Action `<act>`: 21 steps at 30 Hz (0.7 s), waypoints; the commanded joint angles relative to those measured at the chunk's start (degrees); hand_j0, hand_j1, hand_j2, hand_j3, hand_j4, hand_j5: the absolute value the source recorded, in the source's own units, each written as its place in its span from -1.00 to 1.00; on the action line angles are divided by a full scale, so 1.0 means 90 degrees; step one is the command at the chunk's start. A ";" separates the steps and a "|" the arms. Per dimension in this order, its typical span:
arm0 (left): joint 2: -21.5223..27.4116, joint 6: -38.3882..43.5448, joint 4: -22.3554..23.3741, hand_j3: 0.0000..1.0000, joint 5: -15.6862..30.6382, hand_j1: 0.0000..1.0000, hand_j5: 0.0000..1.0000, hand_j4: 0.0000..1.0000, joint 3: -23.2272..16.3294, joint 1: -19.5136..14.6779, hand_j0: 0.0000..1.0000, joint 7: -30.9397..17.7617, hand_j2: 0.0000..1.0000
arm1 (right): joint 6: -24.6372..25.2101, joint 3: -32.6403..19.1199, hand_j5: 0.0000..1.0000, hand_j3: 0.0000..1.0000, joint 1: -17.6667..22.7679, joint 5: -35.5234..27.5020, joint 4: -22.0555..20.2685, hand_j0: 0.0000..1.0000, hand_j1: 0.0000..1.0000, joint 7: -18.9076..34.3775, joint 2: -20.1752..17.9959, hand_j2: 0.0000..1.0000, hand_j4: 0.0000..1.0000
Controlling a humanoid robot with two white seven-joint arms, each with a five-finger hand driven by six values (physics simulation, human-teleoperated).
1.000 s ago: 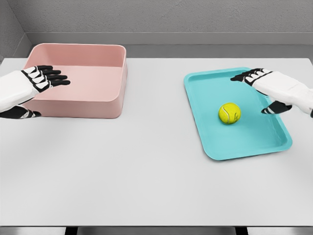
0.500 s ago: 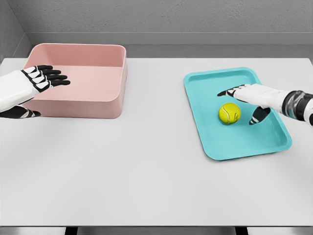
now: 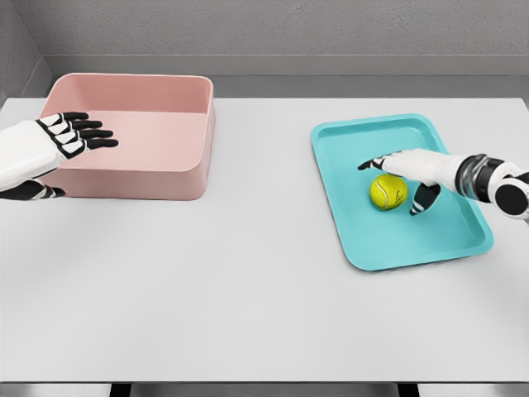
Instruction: Put the tennis from the blue tray into the pink basket with both arms
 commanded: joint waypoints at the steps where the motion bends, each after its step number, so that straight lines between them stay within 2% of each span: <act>1: 0.0026 0.0002 0.0000 1.00 -0.0106 1.00 1.00 1.00 0.0010 -0.0010 1.00 0.0000 1.00 | -0.0001 0.0161 1.00 1.00 0.0000 -0.0001 0.0103 1.00 1.00 -0.0002 0.0015 1.00 1.00; 9: 0.0045 0.0002 0.0000 1.00 -0.0097 1.00 1.00 1.00 0.0010 -0.0039 1.00 -0.0117 1.00 | -0.0001 0.0181 1.00 1.00 -0.0049 -0.0001 0.0191 1.00 1.00 -0.0002 0.0044 1.00 1.00; 15: 0.0035 0.0002 0.0010 1.00 -0.0097 1.00 1.00 1.00 0.0010 -0.0049 1.00 -0.0117 1.00 | -0.0001 0.0415 1.00 1.00 -0.0361 -0.0001 0.0571 1.00 1.00 -0.0002 0.0210 1.00 1.00; 21: 0.0035 0.0002 0.0010 1.00 -0.0097 1.00 1.00 1.00 0.0010 -0.0049 1.00 -0.0117 1.00 | -0.0001 0.0464 1.00 1.00 -0.0361 -0.0001 0.0581 1.00 1.00 -0.0002 0.0240 1.00 1.00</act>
